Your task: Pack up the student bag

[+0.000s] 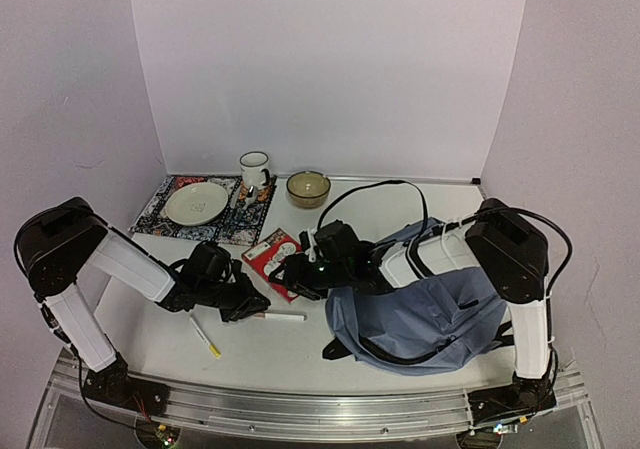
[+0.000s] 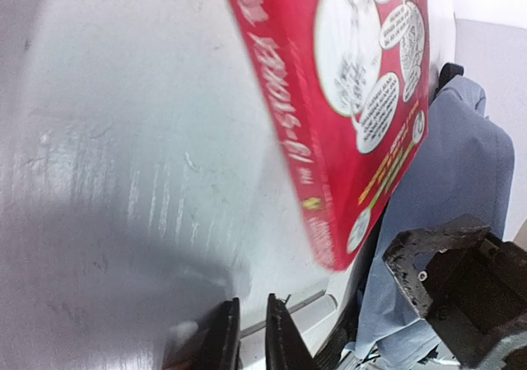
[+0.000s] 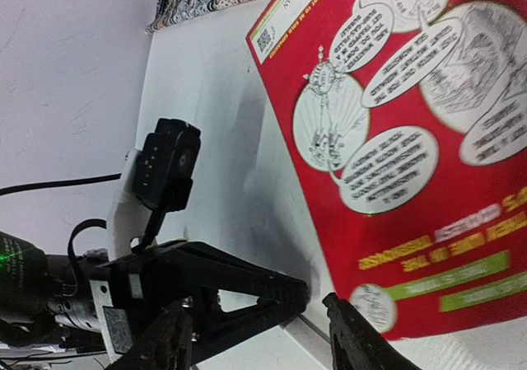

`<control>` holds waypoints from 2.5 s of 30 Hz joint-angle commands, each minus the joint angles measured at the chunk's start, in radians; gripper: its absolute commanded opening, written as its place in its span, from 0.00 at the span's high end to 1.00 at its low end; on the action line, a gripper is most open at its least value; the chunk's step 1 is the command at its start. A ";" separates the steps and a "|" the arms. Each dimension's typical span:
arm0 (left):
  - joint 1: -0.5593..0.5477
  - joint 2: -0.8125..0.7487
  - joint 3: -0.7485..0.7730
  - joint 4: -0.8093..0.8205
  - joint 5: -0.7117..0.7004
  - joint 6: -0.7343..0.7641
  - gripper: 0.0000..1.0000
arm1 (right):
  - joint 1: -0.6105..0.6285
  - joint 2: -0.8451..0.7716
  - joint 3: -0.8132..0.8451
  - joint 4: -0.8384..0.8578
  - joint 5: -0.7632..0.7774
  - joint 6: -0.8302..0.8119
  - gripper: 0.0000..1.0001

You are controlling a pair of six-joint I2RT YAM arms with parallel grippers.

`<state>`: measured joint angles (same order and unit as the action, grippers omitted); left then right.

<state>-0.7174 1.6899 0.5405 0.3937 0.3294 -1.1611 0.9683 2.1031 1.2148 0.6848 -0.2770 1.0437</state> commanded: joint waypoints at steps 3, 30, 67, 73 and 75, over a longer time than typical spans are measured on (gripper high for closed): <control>0.008 -0.083 -0.033 -0.004 -0.061 -0.025 0.75 | -0.016 -0.115 0.042 -0.173 0.107 -0.161 0.42; 0.029 0.058 0.104 -0.004 -0.065 -0.034 0.36 | -0.200 0.168 0.409 -0.646 0.118 -0.602 0.35; 0.077 -0.192 -0.017 -0.004 -0.127 -0.061 0.31 | -0.198 -0.126 -0.011 0.055 -0.293 -0.053 1.00; 0.079 -0.262 -0.039 -0.004 -0.135 -0.093 0.22 | -0.200 -0.168 -0.079 0.261 -0.295 0.082 1.00; 0.079 -0.268 -0.040 -0.003 -0.125 -0.107 0.22 | -0.199 -0.173 -0.103 0.332 -0.286 0.125 1.00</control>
<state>-0.6403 1.4569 0.5112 0.3698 0.2066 -1.2349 0.7712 2.0107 1.1347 0.7641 -0.5373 1.0540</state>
